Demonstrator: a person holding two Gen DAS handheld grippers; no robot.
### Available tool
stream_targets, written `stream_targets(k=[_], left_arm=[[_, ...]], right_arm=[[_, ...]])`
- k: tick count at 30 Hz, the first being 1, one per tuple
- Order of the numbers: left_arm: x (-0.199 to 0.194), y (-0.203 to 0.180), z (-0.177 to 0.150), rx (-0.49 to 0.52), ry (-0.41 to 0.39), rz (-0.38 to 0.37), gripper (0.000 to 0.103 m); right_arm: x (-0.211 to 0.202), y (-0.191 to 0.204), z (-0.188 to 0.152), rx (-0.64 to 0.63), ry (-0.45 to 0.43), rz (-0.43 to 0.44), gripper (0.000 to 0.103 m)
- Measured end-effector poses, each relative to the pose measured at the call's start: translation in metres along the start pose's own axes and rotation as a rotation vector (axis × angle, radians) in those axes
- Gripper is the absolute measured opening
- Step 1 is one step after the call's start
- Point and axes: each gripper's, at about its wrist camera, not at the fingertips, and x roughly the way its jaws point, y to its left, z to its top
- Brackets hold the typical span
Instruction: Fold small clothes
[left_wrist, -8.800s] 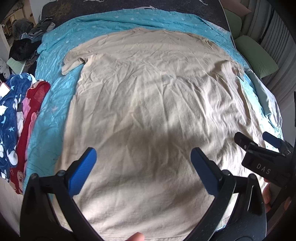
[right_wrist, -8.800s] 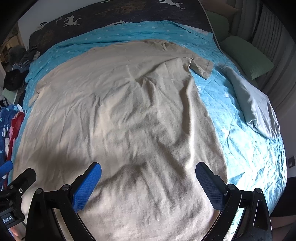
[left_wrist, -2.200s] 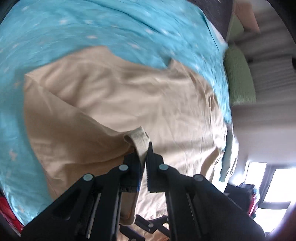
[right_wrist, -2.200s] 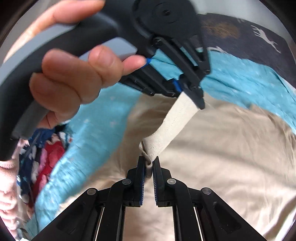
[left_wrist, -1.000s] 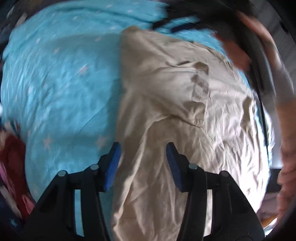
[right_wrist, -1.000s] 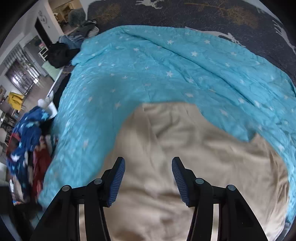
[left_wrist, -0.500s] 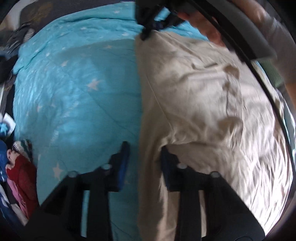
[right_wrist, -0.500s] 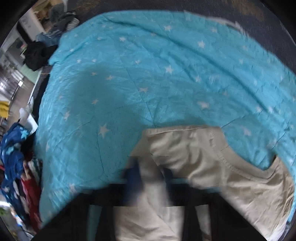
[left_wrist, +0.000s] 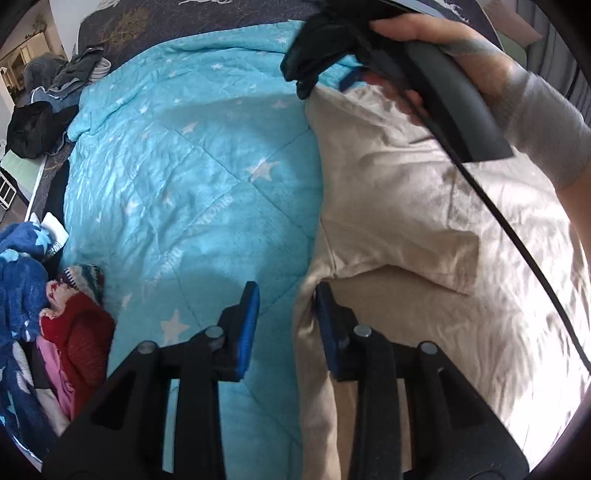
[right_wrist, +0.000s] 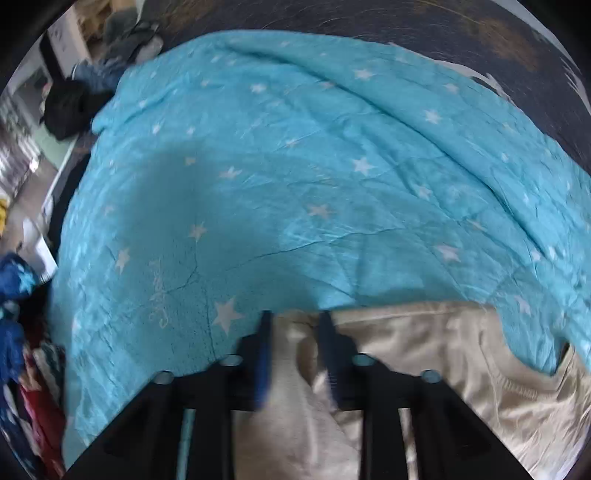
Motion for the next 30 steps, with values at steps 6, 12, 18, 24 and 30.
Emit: stream_targets(k=[6, 12, 18, 24, 30], left_arm=[[-0.031, 0.006, -0.003, -0.031, -0.04, -0.025, 0.035], [-0.047, -0.012, -0.002, -0.024, -0.028, -0.074, 0.035], [-0.057, -0.073, 0.01, 0.035, 0.028, -0.16, 0.041], [-0.044, -0.176, 0.041, 0.091, 0.131, -0.337, 0.054], [-0.023, -0.29, 0.082, 0.171, 0.167, -0.398, 0.054]], right_arm=[[-0.059, -0.05, -0.03, -0.002, -0.032, -0.072, 0.07], [-0.129, -0.15, -0.129, 0.091, -0.014, -0.085, 0.073], [-0.192, -0.301, -0.281, 0.472, -0.001, -0.084, 0.073], [-0.226, -0.375, -0.402, 0.711, -0.015, -0.076, 0.073], [-0.21, -0.399, -0.45, 0.919, -0.077, 0.157, 0.073]])
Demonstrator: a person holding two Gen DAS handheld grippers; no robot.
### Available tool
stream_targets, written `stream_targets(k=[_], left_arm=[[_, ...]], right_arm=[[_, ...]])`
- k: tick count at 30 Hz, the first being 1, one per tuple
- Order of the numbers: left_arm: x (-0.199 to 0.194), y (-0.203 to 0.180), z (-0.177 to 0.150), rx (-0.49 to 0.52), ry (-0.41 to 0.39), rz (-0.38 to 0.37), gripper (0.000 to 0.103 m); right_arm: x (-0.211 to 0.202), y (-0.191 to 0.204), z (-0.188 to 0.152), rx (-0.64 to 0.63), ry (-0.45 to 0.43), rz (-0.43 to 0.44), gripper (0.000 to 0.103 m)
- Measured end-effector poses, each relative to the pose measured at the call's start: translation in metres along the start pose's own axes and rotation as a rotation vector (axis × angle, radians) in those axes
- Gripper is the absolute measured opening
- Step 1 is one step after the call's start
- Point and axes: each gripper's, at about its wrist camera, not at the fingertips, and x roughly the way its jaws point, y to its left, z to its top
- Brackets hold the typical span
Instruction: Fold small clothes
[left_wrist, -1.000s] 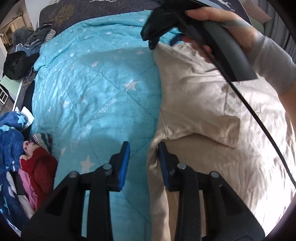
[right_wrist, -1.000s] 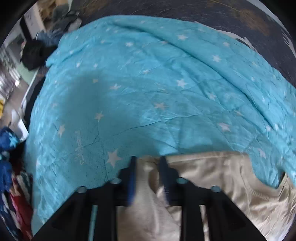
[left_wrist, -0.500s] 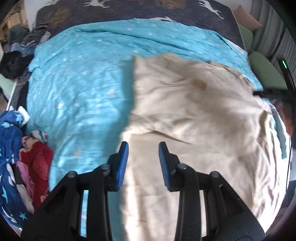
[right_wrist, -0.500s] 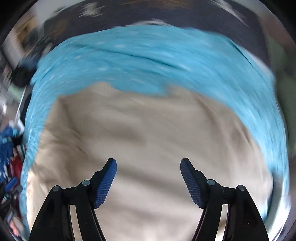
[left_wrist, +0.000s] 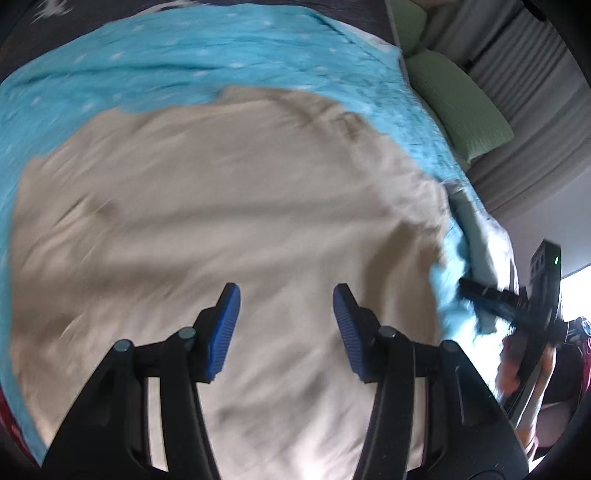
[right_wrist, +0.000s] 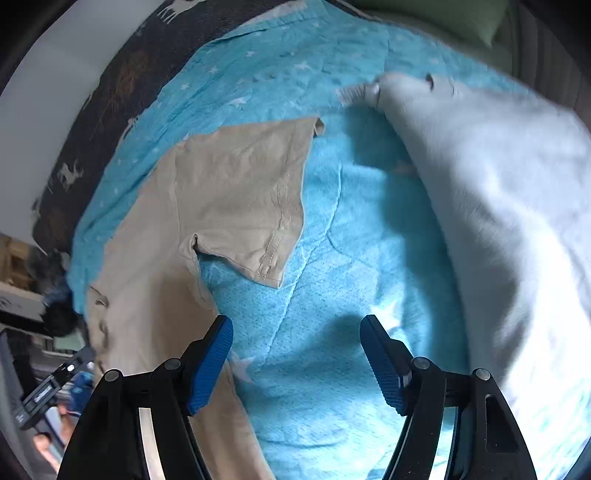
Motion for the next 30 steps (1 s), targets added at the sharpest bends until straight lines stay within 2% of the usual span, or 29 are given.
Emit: stream_targets(k=[3, 6, 8, 11, 15, 16, 18, 20, 22, 25, 27, 29, 30], left_arm=[[0.019, -0.034, 0.029, 0.046, 0.012, 0.004, 0.054], [0.039, -0.05, 0.056, 0.024, 0.042, -0.011, 0.054], [0.05, -0.052, 0.067, 0.004, 0.055, -0.003, 0.054], [0.059, -0.052, 0.075, 0.002, 0.054, 0.026, 0.054], [0.065, -0.034, 0.074, -0.043, 0.057, 0.035, 0.054], [0.068, -0.029, 0.074, -0.06, 0.063, 0.043, 0.054], [0.071, -0.02, 0.076, -0.084, 0.076, 0.045, 0.054], [0.072, -0.014, 0.08, -0.11, 0.078, 0.038, 0.054], [0.071, -0.011, 0.084, -0.13, 0.075, 0.028, 0.054], [0.071, -0.008, 0.096, -0.148, 0.089, -0.002, 0.054], [0.069, -0.002, 0.106, -0.192, 0.113, -0.06, 0.055], [0.067, 0.009, 0.112, -0.241, 0.13, -0.111, 0.066], [0.064, 0.015, 0.115, -0.258, 0.132, -0.125, 0.067]], right_arm=[[0.009, 0.0, 0.004, 0.048, 0.01, 0.081, 0.073], [0.015, 0.008, 0.005, 0.092, 0.012, 0.189, 0.071], [0.025, 0.018, 0.009, 0.138, 0.026, 0.257, 0.071], [0.043, 0.019, 0.015, 0.264, 0.047, 0.306, 0.071], [0.051, 0.005, 0.026, 0.453, -0.038, 0.378, 0.071], [0.052, 0.002, 0.029, 0.484, -0.067, 0.377, 0.067], [0.057, -0.003, 0.034, 0.543, -0.112, 0.366, 0.05], [0.067, -0.002, 0.039, 0.549, -0.106, 0.353, 0.006], [0.072, -0.002, 0.041, 0.529, -0.087, 0.347, 0.006], [0.063, 0.004, 0.048, 0.408, -0.133, 0.304, 0.006], [0.048, 0.029, 0.048, 0.22, -0.19, 0.2, 0.006], [0.037, 0.065, 0.045, 0.005, -0.251, 0.06, 0.006], [0.032, 0.087, 0.041, -0.111, -0.283, -0.002, 0.006]])
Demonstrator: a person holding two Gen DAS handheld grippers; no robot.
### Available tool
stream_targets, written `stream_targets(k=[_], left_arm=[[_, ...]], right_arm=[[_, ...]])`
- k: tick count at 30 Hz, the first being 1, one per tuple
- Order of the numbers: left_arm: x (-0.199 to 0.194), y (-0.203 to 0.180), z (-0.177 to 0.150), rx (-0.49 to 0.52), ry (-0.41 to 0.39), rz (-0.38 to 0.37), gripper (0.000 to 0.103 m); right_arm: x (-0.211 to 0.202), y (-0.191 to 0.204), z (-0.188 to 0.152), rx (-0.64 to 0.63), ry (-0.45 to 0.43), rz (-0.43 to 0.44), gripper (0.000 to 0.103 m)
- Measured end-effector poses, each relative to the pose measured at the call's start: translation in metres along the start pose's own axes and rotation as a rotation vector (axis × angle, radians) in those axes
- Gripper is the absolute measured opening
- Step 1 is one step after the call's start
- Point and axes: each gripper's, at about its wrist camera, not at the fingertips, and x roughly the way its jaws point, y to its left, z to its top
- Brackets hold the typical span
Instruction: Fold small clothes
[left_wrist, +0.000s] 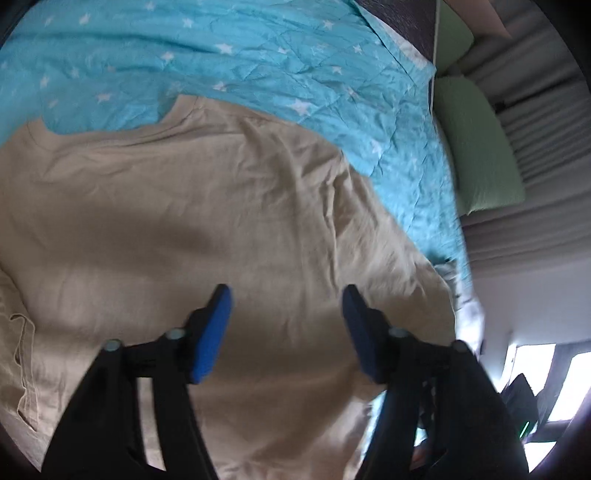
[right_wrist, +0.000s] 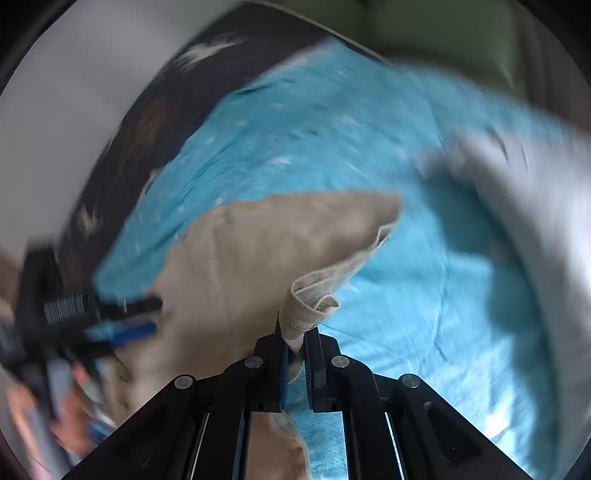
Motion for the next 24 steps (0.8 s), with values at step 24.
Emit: stream_targets(k=[24], left_arm=[[0.023, -0.122, -0.089, 0.685, 0.152, 0.352, 0.077]], right_arm=[[0.081, 0.197, -0.198, -1.317, -0.177, -0.656, 0.008]])
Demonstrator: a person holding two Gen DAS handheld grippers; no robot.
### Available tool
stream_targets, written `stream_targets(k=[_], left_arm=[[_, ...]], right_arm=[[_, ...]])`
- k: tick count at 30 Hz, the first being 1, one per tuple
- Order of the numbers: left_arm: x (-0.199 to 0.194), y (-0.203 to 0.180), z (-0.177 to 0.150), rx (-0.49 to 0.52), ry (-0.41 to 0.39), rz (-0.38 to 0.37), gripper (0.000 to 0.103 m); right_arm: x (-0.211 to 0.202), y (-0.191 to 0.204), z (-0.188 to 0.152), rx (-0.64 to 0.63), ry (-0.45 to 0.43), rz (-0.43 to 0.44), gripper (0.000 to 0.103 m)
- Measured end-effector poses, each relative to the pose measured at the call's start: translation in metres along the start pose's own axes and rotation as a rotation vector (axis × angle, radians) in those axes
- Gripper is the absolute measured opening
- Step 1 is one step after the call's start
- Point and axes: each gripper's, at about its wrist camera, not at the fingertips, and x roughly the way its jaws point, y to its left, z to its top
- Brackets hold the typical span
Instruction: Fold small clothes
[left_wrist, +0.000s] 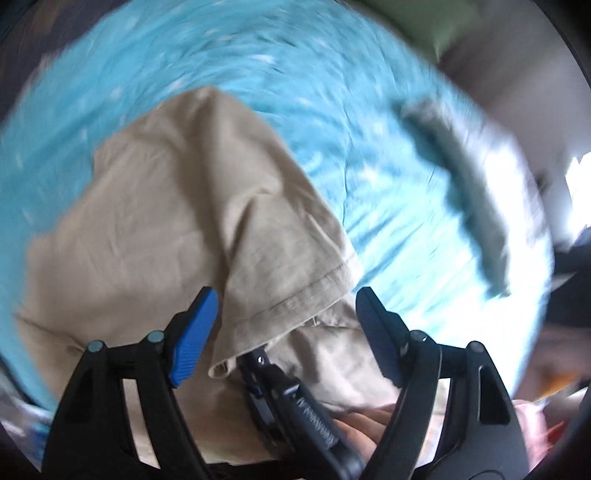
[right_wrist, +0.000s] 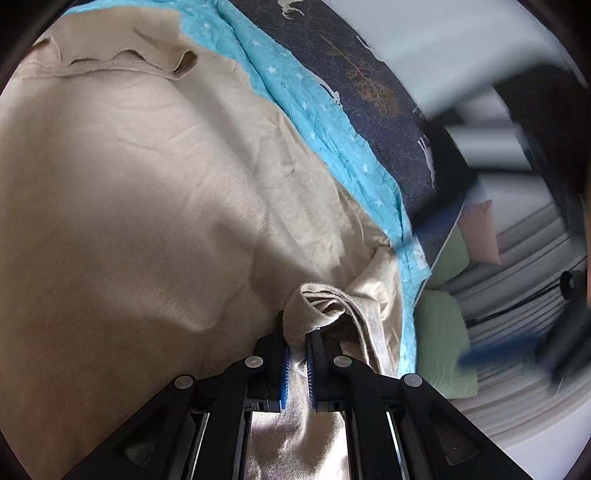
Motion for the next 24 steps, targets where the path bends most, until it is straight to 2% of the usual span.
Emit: stream_targets(k=[1, 3, 7, 10, 12, 13, 14, 15, 16, 20, 22, 24], left_arm=[[0.006, -0.02, 0.002, 0.066, 0.012, 0.088, 0.077], [0.017, -0.039, 0.006, 0.125, 0.034, 0.174, 0.077], [0.032, -0.058, 0.014, 0.144, 0.058, 0.254, 0.077], [0.049, -0.064, 0.018, 0.169, 0.087, 0.351, 0.077], [0.057, -0.064, 0.019, 0.181, 0.111, 0.383, 0.059], [0.06, -0.061, 0.02, 0.168, 0.129, 0.378, 0.033], [0.059, -0.058, 0.021, 0.149, 0.137, 0.365, 0.022], [0.055, -0.053, 0.023, 0.128, 0.133, 0.345, 0.022], [0.052, -0.049, 0.026, 0.12, 0.125, 0.328, 0.015], [0.02, -0.01, 0.034, 0.022, 0.072, 0.217, 0.01], [-0.001, 0.017, 0.035, -0.038, 0.018, 0.179, 0.01], [-0.017, 0.049, 0.032, -0.132, -0.01, 0.088, 0.01]], right_arm=[[-0.004, 0.001, -0.002, 0.002, -0.001, -0.001, 0.008], [-0.002, -0.002, -0.004, 0.016, 0.001, 0.011, 0.008], [0.005, -0.008, -0.003, 0.015, 0.006, 0.018, 0.008], [0.002, -0.008, -0.003, 0.008, 0.009, 0.018, 0.008], [-0.002, -0.004, -0.001, 0.006, 0.008, 0.02, 0.008], [-0.002, -0.004, -0.001, 0.006, 0.009, 0.02, 0.008], [0.0, -0.003, -0.001, 0.004, 0.01, 0.019, 0.008], [0.001, -0.003, 0.0, 0.002, 0.009, 0.017, 0.008], [0.001, -0.003, 0.0, 0.0, 0.009, 0.015, 0.008], [0.0, -0.003, -0.001, 0.004, 0.006, 0.019, 0.008], [0.0, -0.003, -0.001, 0.002, 0.003, 0.016, 0.008], [-0.002, -0.002, -0.001, 0.0, -0.003, 0.011, 0.008]])
